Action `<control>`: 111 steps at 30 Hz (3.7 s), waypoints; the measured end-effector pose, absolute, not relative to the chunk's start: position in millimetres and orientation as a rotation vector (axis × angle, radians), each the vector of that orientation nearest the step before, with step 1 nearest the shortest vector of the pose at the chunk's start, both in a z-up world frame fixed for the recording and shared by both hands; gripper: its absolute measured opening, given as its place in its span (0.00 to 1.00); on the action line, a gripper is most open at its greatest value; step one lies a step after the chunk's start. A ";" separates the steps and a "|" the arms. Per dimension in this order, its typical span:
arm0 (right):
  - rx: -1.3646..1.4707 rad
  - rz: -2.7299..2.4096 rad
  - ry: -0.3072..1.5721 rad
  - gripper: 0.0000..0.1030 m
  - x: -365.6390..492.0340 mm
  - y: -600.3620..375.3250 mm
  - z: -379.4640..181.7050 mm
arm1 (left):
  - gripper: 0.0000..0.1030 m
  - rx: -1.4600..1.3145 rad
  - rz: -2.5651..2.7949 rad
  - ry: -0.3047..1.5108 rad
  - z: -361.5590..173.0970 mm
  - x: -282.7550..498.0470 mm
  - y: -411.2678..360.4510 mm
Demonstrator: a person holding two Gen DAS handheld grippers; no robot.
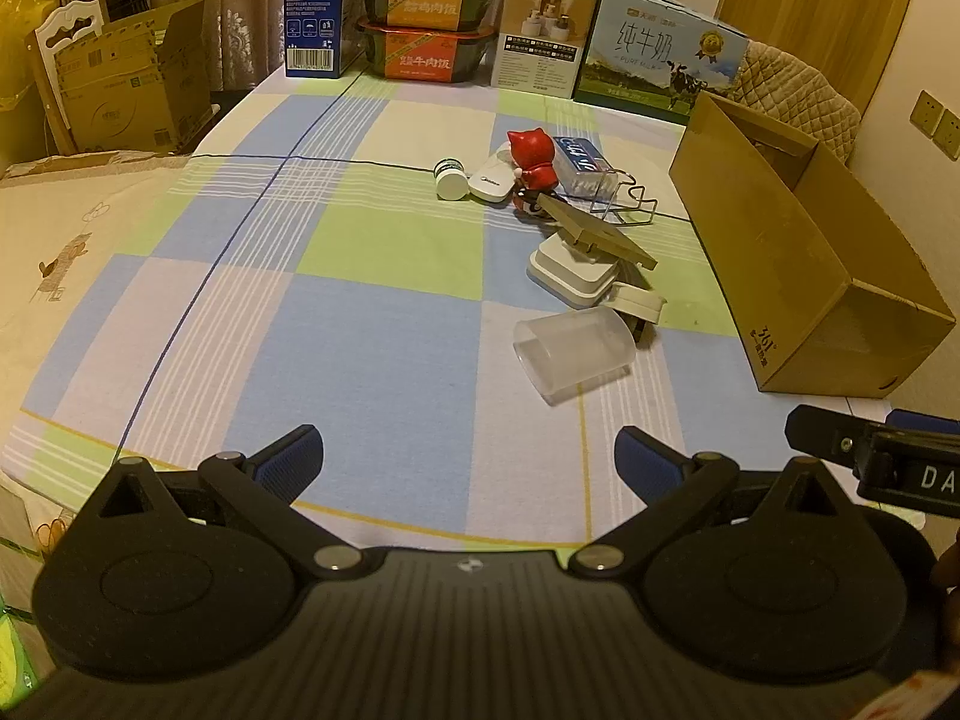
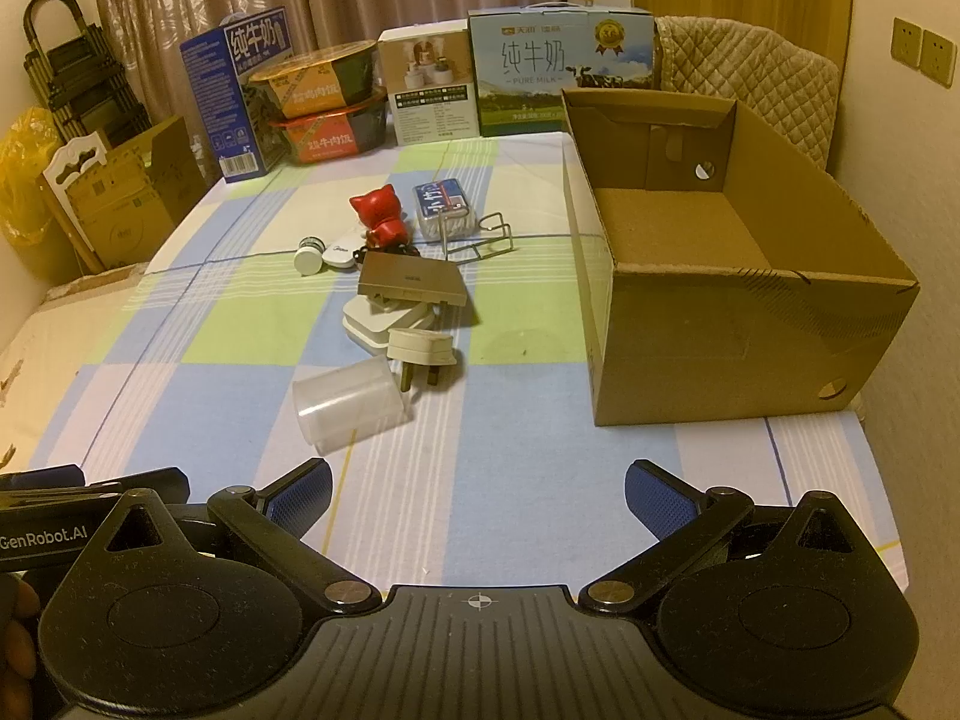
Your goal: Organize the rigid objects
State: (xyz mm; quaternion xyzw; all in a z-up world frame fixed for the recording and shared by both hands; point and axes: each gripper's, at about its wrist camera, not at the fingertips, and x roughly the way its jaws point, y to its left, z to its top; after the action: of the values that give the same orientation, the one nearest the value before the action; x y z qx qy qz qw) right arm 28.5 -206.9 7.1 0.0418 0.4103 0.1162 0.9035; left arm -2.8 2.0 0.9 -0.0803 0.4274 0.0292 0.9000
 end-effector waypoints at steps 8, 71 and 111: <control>0.087 0.240 0.847 0.98 28.7 -206.8 7.1 | 0.99 -0.169 0.059 0.884 1.4 -2.5 2.1; 0.203 0.249 0.847 0.98 74.0 -207.0 -9.1 | 0.86 0.306 -0.616 0.908 -31.6 110.4 -2.2; 0.077 0.290 0.825 0.42 169.5 -139.6 -86.6 | 0.61 0.222 -0.483 0.908 -82.6 145.0 52.9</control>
State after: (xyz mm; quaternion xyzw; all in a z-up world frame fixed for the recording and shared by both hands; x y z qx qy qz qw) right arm 169.5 -139.6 -86.6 0.0373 0.3992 0.1402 0.9053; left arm 145.0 52.9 -82.6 0.1059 0.4335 -0.2305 0.8647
